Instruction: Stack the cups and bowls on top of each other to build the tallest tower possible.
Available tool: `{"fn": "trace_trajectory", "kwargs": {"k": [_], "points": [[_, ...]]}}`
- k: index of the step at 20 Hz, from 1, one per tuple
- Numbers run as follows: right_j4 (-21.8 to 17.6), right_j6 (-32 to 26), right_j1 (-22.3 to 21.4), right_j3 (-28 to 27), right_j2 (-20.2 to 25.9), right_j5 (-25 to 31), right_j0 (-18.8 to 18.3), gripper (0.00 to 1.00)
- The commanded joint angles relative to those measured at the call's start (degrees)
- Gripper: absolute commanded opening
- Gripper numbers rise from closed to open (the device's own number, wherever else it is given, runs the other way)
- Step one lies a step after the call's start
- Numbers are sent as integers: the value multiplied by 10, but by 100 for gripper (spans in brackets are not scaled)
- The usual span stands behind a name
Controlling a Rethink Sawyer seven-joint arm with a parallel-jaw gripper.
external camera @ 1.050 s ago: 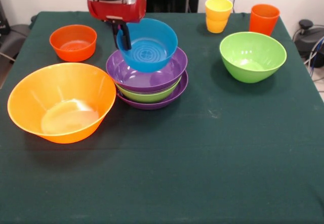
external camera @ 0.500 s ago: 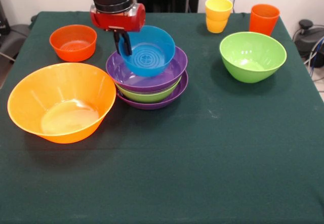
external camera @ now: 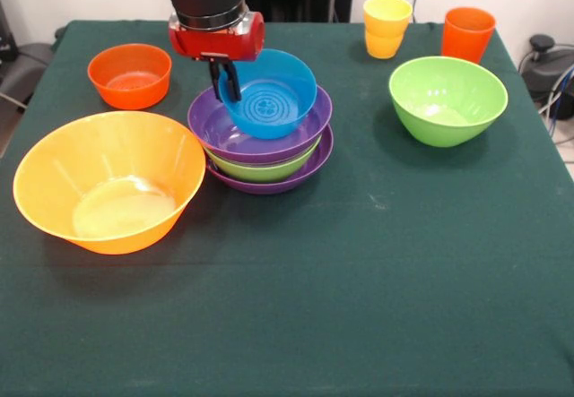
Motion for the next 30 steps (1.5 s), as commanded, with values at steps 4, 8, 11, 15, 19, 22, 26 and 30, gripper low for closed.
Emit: {"fn": "trace_trajectory", "kwargs": {"k": [4, 8, 11, 15, 19, 22, 26, 30], "points": [[-41, -65, 11, -24, 45, -28, 2, 0], [-40, -74, 14, -37, 51, -16, 1, 0], [-40, -87, 27, -60, 57, -3, 1, 0], [-42, -95, 39, -77, 63, 4, 0, 0], [-45, -101, 46, -87, 66, 7, -1, 0], [-47, -106, 47, -92, 68, 11, -2, 0], [-48, -110, 48, -96, 69, 14, -3, 0], [-49, -114, 45, -99, 70, 25, -3, 0]]}}
